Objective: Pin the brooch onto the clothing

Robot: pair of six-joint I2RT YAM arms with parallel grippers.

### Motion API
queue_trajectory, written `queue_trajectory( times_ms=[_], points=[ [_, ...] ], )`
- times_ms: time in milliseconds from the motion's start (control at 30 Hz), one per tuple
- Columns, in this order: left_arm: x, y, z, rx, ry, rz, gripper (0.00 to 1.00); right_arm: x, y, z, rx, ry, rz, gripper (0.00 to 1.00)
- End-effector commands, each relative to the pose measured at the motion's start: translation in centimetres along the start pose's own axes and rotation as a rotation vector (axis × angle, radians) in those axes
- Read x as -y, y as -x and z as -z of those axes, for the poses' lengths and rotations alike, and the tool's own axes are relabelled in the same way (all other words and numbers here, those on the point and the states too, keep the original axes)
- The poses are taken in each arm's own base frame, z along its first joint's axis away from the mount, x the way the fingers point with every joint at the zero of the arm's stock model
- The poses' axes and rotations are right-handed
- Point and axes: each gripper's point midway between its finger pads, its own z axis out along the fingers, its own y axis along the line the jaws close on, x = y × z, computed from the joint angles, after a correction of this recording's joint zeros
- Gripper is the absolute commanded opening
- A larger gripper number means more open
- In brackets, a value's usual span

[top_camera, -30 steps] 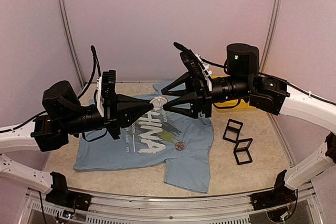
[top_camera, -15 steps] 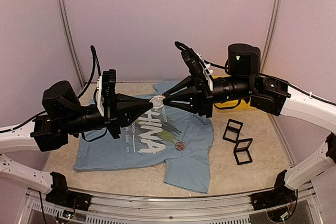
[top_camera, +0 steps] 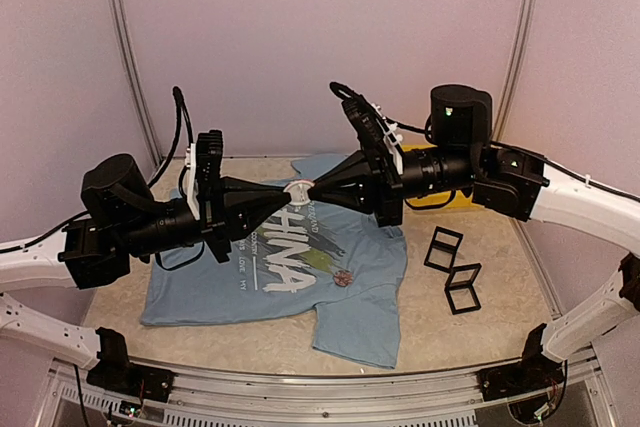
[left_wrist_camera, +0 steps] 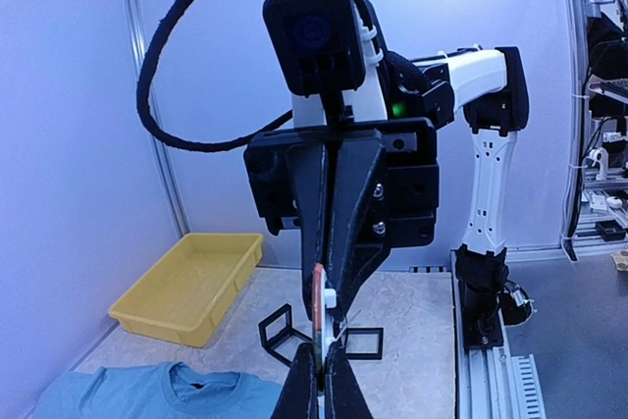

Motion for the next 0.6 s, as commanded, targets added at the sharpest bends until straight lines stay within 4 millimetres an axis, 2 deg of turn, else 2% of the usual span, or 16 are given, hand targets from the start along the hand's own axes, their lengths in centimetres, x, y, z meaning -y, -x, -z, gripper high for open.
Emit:
queue_trajectory(
  times_ms=[0, 67, 100, 167, 267, 333, 400, 433, 533, 567],
  points=[
    [-0.8, -0.9, -0.3, -0.034, 0.053, 0.022, 0.05, 1.4, -0.9, -0.5, 0.007, -0.072, -0.025, 0.00],
    [-1.8, -1.3, -0.1, -0.051, 0.112, 0.029, 0.45, 2.4, -1.5, -0.3, -0.003, -0.121, -0.032, 0.00],
    [-2.4, -1.5, 0.1, -0.060, 0.148, 0.035, 0.60, 2.9, -1.7, -0.1, -0.007, -0.144, -0.034, 0.00],
    [-4.1, -2.1, 0.6, -0.078, 0.252, 0.058, 0.75, 4.3, -2.2, 0.5, -0.013, -0.199, -0.075, 0.00],
    [-7.1, -3.9, 1.9, -0.113, 0.413, 0.113, 0.81, 7.2, -4.3, 2.0, -0.036, -0.312, -0.137, 0.00],
    [-9.1, -6.2, 2.8, -0.156, 0.503, 0.192, 0.81, 9.4, -6.4, 3.0, -0.062, -0.403, -0.186, 0.00],
    [-10.9, -9.7, 3.7, -0.236, 0.574, 0.275, 0.79, 11.5, -9.3, 4.0, -0.107, -0.483, -0.246, 0.00],
    [-11.4, -12.3, 3.9, -0.296, 0.599, 0.309, 0.77, 12.2, -10.9, 4.3, -0.133, -0.502, -0.270, 0.00],
    [-11.1, -18.7, 4.3, -0.431, 0.619, 0.352, 0.72, 13.5, -14.4, 4.7, -0.172, -0.536, -0.288, 0.00],
    [-10.8, -20.2, 4.4, -0.456, 0.612, 0.358, 0.72, 13.7, -15.5, 4.8, -0.185, -0.549, -0.292, 0.00]
  ],
)
